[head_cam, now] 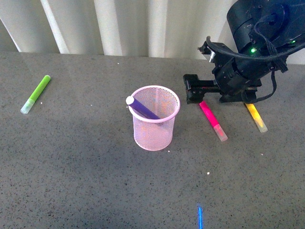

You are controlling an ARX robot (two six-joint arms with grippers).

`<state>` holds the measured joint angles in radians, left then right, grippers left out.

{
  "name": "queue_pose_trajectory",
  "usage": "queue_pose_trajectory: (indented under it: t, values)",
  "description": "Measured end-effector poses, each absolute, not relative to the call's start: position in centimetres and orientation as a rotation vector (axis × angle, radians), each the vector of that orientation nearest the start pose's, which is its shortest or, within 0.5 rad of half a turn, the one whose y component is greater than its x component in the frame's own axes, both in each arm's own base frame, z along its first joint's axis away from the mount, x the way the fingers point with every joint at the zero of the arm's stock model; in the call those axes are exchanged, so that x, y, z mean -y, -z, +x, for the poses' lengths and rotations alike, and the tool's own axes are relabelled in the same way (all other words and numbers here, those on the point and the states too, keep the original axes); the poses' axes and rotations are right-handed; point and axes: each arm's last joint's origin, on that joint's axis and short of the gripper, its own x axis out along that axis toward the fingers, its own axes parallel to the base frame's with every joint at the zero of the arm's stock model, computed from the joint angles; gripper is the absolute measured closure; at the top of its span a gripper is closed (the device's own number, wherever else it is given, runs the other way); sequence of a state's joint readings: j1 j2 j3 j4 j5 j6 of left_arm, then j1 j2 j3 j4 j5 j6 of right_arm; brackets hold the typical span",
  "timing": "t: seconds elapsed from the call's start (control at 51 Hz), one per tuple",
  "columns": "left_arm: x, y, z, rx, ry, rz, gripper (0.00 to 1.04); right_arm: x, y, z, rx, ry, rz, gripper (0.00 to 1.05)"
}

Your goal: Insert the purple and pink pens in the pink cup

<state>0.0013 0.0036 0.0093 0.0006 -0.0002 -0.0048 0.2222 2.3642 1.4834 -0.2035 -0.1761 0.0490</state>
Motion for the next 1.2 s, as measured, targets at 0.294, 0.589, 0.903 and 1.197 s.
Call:
queue_pose_trajectory:
  t: [0.294,0.589,0.903,1.197]
  values:
    - [0.0,-16.6,9.7,0.006,-0.002,-0.005,0.07,-10.4,-4.2,44.0,-1.078,-0.332,0.018,0.07]
    - [0.0,-16.6,9.7,0.006,-0.002,-0.005,0.07,-8.7,-3.8,44.5,-1.068,-0.305,0.044,0.58]
    - [0.0,-16.6,9.7,0.006,-0.001,-0.005,0.07,-7.0,-3.8,44.9,-1.047,-0.287,0.086,0.94]
    - [0.0,-16.6,9.7,0.006,-0.002,-0.005,0.07,-7.3,-10.5,42.8,-0.568,-0.437,0.252,0.94]
